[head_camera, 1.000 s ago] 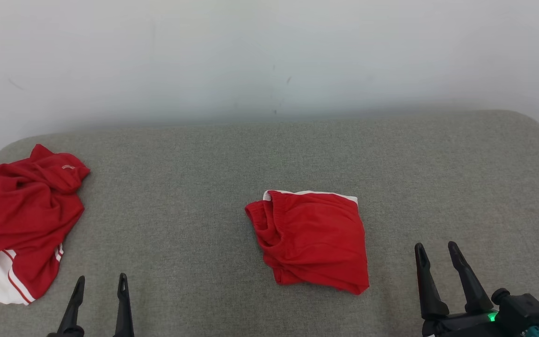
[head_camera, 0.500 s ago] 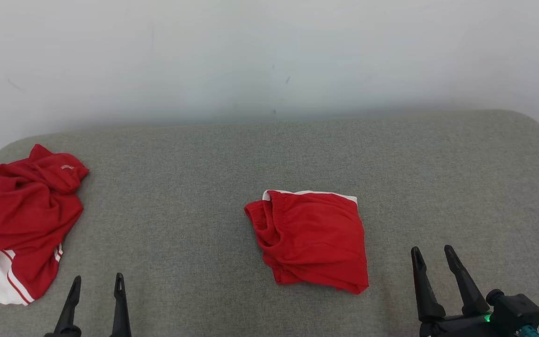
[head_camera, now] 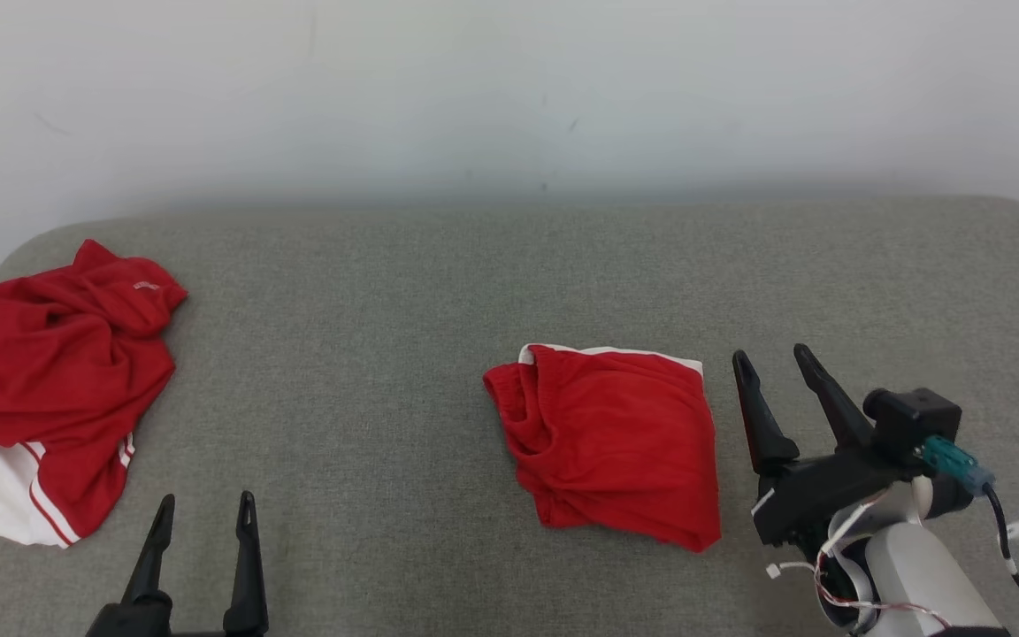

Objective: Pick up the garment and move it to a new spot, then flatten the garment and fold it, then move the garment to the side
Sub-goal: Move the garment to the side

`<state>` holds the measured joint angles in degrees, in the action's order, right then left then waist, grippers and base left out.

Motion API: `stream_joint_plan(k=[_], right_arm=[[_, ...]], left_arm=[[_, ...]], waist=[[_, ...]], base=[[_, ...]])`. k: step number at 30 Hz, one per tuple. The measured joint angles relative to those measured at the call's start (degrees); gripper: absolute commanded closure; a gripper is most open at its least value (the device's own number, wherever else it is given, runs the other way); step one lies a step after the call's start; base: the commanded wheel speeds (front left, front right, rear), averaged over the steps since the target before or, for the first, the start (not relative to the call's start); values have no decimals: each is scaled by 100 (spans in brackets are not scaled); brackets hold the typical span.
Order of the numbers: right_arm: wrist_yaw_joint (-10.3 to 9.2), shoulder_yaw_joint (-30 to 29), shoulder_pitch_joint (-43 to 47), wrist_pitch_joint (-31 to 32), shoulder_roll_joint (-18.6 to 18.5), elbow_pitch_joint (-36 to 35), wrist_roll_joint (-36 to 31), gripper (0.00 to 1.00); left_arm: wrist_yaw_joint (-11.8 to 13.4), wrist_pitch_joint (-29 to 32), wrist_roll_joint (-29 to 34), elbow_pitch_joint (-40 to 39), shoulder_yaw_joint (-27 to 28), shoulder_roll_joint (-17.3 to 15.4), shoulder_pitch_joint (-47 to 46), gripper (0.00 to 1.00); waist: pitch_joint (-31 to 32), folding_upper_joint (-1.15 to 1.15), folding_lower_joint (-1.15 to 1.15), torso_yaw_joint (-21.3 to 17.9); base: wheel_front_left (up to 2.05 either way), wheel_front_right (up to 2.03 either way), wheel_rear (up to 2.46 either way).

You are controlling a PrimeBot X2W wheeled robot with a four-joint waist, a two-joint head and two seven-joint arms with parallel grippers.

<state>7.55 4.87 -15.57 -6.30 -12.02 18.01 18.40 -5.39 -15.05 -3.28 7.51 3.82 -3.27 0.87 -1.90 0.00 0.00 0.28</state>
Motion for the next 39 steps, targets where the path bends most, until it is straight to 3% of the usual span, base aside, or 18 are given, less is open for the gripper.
stream_joint_plan(k=[13, 20, 26, 27, 28, 33, 39], right_arm=[[0, 170, -1057, 326, -70, 2220, -31, 0], [0, 198, -1350, 335, 208, 3336, 296, 0], [-1, 365, -1521, 300, 357, 3821, 661, 0], [-1, 415, -1543, 299, 374, 3847, 746, 71], [-1, 470, -1561, 282, 378, 3852, 820, 100], [0, 833, -1719, 197, 255, 3873, 1039, 100], [1, 1490, -2198, 187, -328, 3609, 1093, 100]], left_arm=[[-18, 0, -18, 112, -145, 10, -268, 0], [-20, 1, -8, 138, -168, 13, -338, 0], [-7, 0, -8, 102, -193, 15, -363, 0], [-5, 0, -8, 97, -198, 16, -360, 0], [2, 0, -9, 93, -200, 16, -357, 0], [36, 0, -19, 46, -210, 20, -356, 0], [34, 0, -14, -13, -236, 21, -437, 0]], waist=[[-374, 0, 0, 321], [-424, 0, 0, 386], [-444, 0, 0, 435], [-453, 0, 0, 437], [-463, 0, 0, 438], [-548, 0, 0, 428], [-786, 0, 0, 364]], base=[[0, 0, 0], [0, 0, 0], [0, 0, 0], [0, 0, 0], [0, 0, 0], [0, 0, 0], [0, 0, 0]])
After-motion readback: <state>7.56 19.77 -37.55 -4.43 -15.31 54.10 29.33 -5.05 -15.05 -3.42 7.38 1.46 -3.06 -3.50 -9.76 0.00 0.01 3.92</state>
